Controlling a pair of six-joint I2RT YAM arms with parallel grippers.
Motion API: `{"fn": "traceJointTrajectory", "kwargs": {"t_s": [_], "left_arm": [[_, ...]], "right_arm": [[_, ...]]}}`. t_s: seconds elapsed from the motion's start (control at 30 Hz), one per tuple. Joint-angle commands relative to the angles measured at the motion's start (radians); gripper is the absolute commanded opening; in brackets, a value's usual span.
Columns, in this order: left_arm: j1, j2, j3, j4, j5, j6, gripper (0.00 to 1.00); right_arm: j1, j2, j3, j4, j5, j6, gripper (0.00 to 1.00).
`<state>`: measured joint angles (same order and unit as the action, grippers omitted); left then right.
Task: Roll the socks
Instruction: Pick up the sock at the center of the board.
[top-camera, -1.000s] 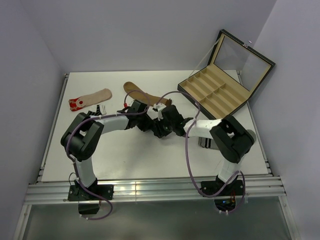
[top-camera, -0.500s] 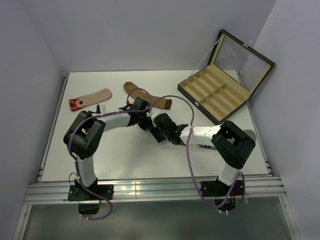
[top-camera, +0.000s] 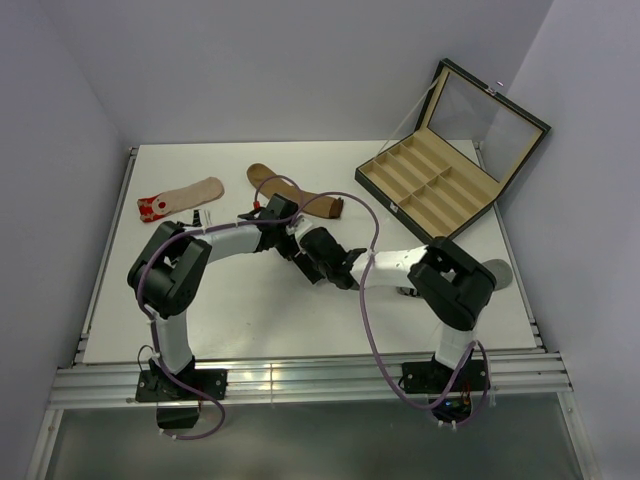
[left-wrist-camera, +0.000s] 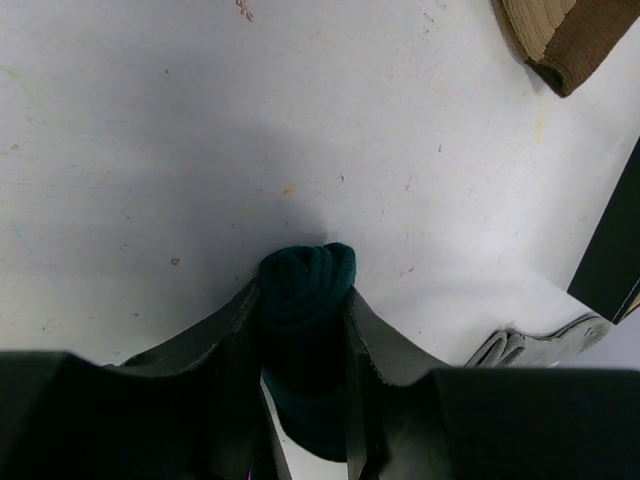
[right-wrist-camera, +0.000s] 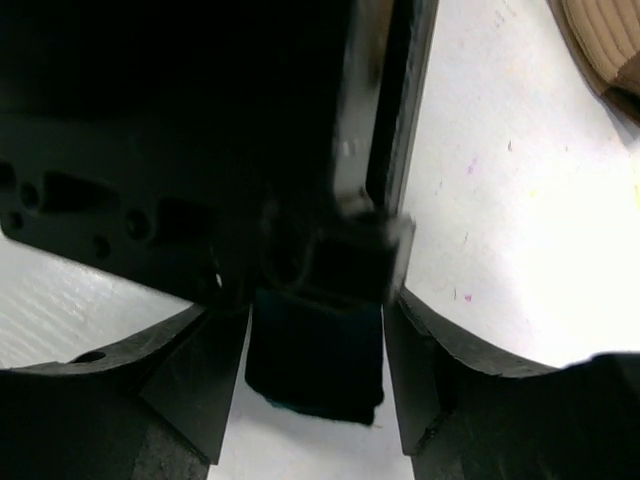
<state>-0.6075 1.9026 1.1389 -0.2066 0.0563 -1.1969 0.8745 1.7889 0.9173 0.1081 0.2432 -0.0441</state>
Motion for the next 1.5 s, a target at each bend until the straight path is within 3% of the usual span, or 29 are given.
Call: {"fn": "traceJointTrajectory", "kwargs": {"t_s": [0.0, 0.1, 0.2, 0.33, 0.37, 0.67, 0.8, 0.9, 1.1, 1.27, 1.47], "left_arm": [[-0.021, 0.079, -0.045, -0.157, -0.027, 0.046, 0.21], [-0.024, 0.081, -0.045, -0.154, -0.027, 0.046, 0.22], [-0.026, 0.075, -0.045, -0.154, -0.030, 0.048, 0.22], [-0.025, 0.049, -0.048, -0.154, -0.038, 0.053, 0.27], [-0.025, 0.043, -0.047, -0.157, -0.048, 0.054, 0.29], [0.052, -0.137, 0.022, -0.226, -0.167, 0.095, 0.55], [0.110, -0.241, 0.062, -0.252, -0.208, 0.129, 0.71], [0.162, -0.327, 0.084, -0.264, -0.249, 0.157, 0.75], [0.216, -0.583, 0.030, -0.185, -0.383, 0.279, 0.88], [0.274, -0.834, -0.079, -0.064, -0.478, 0.419, 0.96], [0.328, -1.014, -0.182, 0.004, -0.550, 0.555, 0.95]], "right_arm": [[0.009, 0.043, 0.049, 0.019, -0.015, -0.020, 0.63], [0.009, 0.072, 0.066, -0.001, -0.024, -0.019, 0.56], [0.004, 0.092, 0.071, -0.024, -0.036, -0.004, 0.44], [-0.012, 0.087, 0.060, -0.068, -0.067, 0.027, 0.06], [-0.025, 0.080, 0.051, -0.085, -0.077, 0.039, 0.01], [-0.077, -0.091, 0.020, -0.174, -0.219, 0.059, 0.00], [-0.089, -0.186, 0.043, -0.229, -0.229, 0.012, 0.00], [-0.111, -0.252, 0.069, -0.275, -0.239, -0.023, 0.00], [-0.285, -0.322, 0.173, -0.360, -0.294, -0.100, 0.00], [-0.466, -0.272, 0.325, -0.435, -0.308, -0.209, 0.00], [-0.632, -0.171, 0.437, -0.432, -0.311, -0.270, 0.00]]}}
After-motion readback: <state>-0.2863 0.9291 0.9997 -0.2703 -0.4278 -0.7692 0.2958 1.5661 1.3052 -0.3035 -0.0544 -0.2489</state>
